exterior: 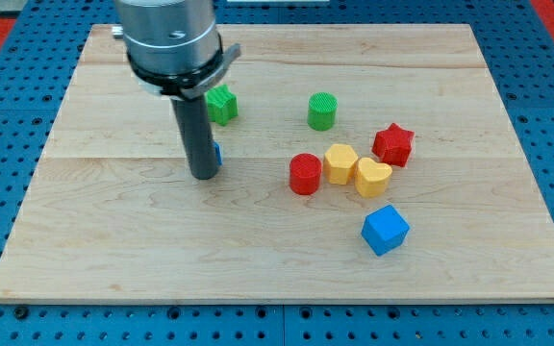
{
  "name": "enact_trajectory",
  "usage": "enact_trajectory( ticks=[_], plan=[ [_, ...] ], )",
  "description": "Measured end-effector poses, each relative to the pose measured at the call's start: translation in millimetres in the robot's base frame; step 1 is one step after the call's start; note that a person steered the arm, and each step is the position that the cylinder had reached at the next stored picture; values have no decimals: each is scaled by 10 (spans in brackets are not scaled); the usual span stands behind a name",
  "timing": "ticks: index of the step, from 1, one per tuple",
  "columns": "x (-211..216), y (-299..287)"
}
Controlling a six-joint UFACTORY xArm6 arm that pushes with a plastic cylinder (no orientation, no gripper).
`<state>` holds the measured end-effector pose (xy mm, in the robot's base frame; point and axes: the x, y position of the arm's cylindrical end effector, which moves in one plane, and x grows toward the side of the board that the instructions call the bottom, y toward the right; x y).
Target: Slightly touch the red circle
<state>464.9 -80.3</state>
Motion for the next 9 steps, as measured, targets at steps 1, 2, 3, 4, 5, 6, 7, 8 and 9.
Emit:
enact_trajectory(
  ticks=[1,2,3,4,5,6,7,8,9],
  plan=[
    [0,84],
    [46,104],
    [112,390],
    [161,664],
    [161,690],
    [8,845],
    [-144,876],
    [-351,176],
    [-269,-614]
  ],
)
